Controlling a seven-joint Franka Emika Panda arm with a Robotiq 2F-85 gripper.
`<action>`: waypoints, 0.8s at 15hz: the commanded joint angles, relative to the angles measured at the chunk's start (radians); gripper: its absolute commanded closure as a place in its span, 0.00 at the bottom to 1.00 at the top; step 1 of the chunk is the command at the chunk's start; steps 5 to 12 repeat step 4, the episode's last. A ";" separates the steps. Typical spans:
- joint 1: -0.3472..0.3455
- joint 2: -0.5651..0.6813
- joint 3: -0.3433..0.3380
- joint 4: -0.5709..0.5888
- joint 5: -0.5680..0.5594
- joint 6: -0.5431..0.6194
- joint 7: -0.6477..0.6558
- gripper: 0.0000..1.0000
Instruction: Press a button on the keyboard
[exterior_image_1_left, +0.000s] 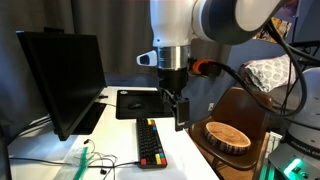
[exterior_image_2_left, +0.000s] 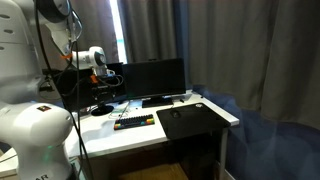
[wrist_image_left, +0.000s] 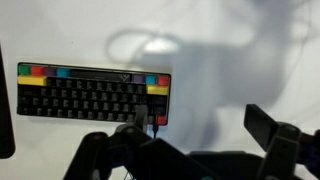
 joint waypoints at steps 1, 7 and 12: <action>-0.041 -0.198 0.015 -0.208 -0.010 0.135 -0.138 0.00; -0.040 -0.151 0.017 -0.156 0.001 0.097 -0.114 0.00; -0.040 -0.151 0.017 -0.156 0.001 0.097 -0.114 0.00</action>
